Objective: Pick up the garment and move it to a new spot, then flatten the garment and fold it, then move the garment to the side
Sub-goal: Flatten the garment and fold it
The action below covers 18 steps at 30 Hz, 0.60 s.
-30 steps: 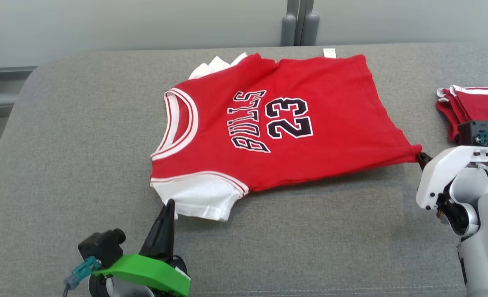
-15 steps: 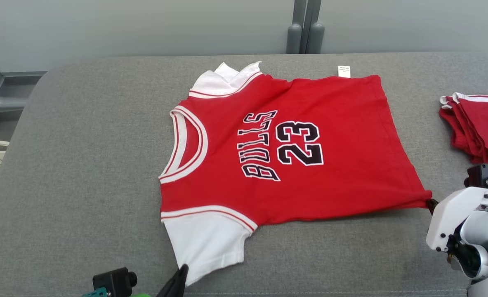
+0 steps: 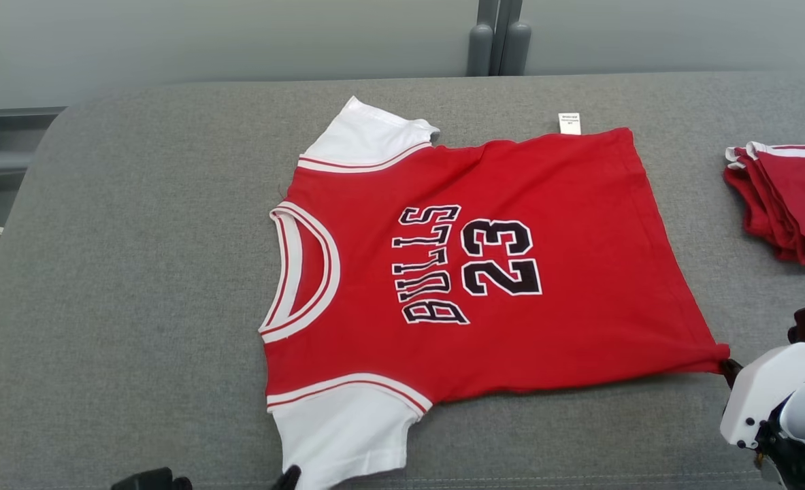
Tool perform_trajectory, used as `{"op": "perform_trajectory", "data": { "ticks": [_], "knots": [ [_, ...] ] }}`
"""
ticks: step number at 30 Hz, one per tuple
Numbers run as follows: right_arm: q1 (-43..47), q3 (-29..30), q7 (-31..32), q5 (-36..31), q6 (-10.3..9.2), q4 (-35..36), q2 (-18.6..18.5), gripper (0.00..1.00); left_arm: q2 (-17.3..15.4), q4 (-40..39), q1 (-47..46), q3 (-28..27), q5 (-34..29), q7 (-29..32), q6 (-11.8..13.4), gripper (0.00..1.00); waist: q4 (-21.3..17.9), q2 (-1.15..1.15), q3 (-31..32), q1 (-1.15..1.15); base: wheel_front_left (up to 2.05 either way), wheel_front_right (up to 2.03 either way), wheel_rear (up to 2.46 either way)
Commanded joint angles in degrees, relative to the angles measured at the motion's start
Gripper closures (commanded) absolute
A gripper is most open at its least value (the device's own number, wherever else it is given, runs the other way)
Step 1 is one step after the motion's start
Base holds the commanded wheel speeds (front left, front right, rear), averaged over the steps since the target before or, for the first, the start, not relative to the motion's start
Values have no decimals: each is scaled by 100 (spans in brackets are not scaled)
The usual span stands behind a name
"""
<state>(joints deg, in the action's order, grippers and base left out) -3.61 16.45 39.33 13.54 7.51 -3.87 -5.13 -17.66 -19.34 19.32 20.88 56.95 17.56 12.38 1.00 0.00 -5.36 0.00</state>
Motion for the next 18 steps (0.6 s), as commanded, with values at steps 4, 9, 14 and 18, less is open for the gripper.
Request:
{"op": "perform_trajectory", "data": {
  "ticks": [4,9,14,18],
  "knots": [
    [21,68,-72,146,-5,228,46,100,102,-170,-237,-224,213,-119,-87,100,-5,0,-26,0,0,0,0],
    [-385,-17,-153,251,-4,271,103,100,374,25,-923,-224,359,-137,-309,100,-59,0,-96,0,0,0,0],
    [-958,-144,-173,222,-3,29,101,100,637,487,-1847,-93,280,-51,-369,100,-80,0,-240,0,0,0,0],
    [-1428,-223,-227,178,-3,-367,38,100,844,1039,-2634,-126,165,-139,-389,100,-46,0,-393,0,0,0,0]
  ]
}}
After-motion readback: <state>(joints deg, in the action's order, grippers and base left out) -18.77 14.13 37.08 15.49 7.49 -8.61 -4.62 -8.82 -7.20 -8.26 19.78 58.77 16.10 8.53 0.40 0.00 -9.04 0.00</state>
